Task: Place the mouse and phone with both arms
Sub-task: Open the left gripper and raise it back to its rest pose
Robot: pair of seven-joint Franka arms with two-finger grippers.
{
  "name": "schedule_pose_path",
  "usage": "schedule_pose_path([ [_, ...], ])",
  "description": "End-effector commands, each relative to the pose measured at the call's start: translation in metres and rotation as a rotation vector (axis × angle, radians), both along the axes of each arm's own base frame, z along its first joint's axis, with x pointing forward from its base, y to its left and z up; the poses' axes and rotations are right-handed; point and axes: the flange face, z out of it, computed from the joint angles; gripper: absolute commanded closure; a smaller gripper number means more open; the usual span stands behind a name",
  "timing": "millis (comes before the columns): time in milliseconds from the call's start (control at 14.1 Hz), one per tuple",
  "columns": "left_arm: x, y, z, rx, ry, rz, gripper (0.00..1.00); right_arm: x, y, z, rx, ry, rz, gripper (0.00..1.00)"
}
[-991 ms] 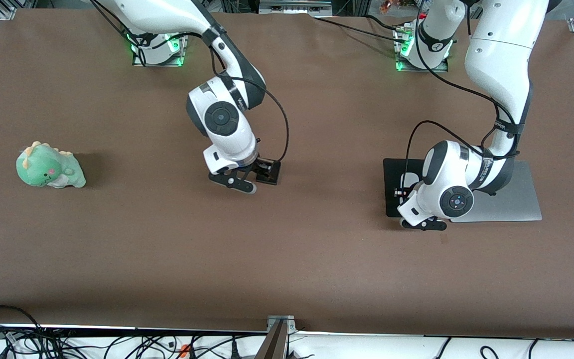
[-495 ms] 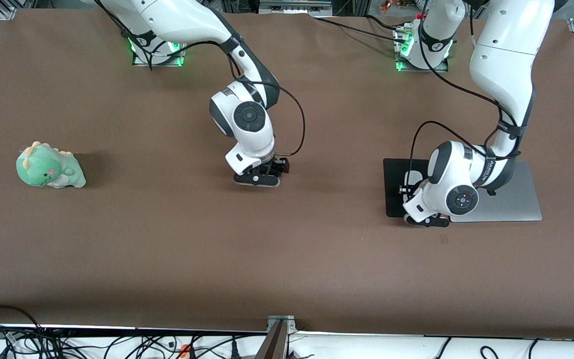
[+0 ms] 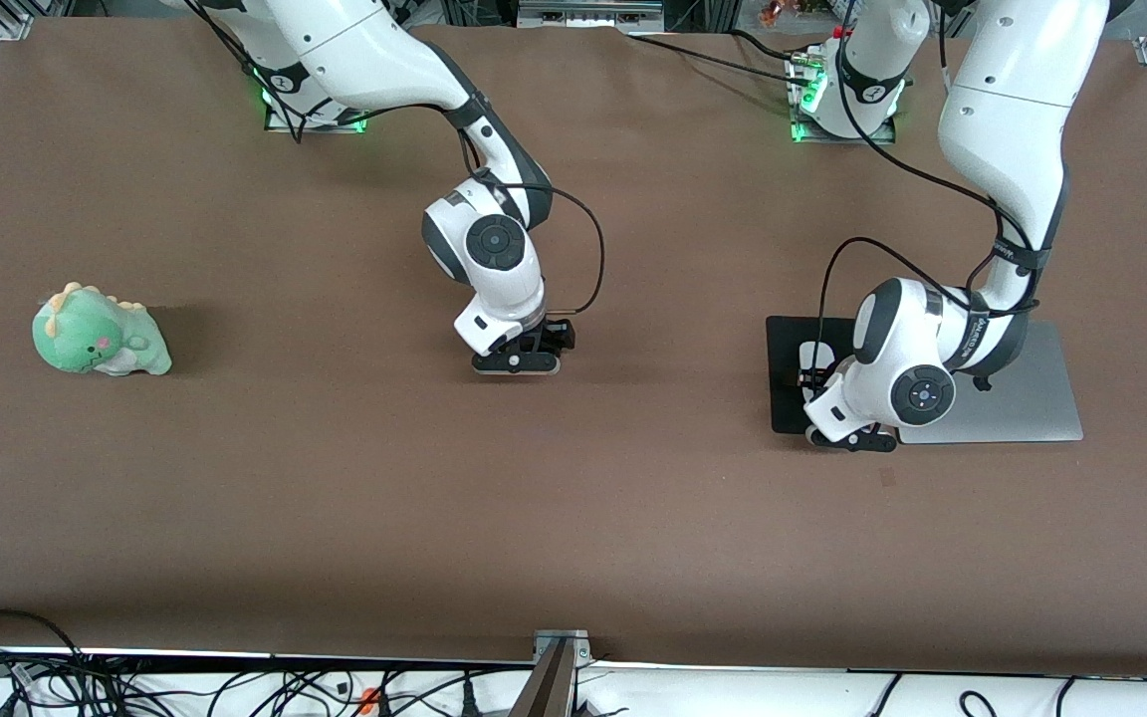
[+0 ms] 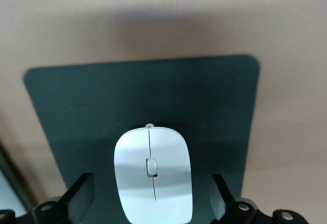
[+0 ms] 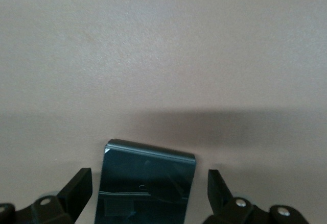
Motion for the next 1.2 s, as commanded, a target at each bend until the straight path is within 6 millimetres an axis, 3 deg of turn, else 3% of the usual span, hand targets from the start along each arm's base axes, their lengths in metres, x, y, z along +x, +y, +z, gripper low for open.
schedule_pose_path([
  [0, 0.024, 0.000, 0.080, -0.003, -0.013, -0.016, 0.00, -0.002, -0.001, -0.003, 0.005, 0.000, -0.069, 0.00],
  [283, 0.057, 0.011, 0.203, 0.006, -0.083, -0.001, 0.00, -0.004, -0.001, -0.012, 0.002, 0.012, -0.152, 0.00],
  [354, 0.060, 0.021, 0.224, 0.008, -0.120, 0.014, 0.00, -0.004, 0.000, -0.014, 0.005, 0.017, -0.163, 0.00],
  [495, 0.055, 0.041, 0.280, 0.023, -0.199, 0.041, 0.00, -0.007, 0.005, -0.017, 0.017, 0.024, -0.206, 0.00],
  [708, 0.026, 0.051, 0.364, 0.112, -0.292, 0.019, 0.00, -0.002, 0.005, -0.013, 0.025, 0.017, -0.208, 0.00],
  [920, -0.007, 0.065, 0.407, 0.137, -0.265, 0.029, 0.00, -0.002, 0.007, -0.019, 0.024, 0.020, -0.221, 0.00],
  [991, -0.016, 0.081, 0.404, 0.135, -0.249, 0.052, 0.00, -0.002, 0.007, -0.019, 0.023, 0.021, -0.217, 0.05],
  [1061, -0.029, 0.084, 0.411, 0.123, -0.285, 0.055, 0.00, -0.004, 0.009, -0.019, 0.023, 0.021, -0.215, 0.29],
  [1132, -0.047, 0.085, 0.414, 0.121, -0.310, 0.052, 0.00, -0.004, 0.008, -0.020, 0.022, 0.022, -0.211, 0.44],
])
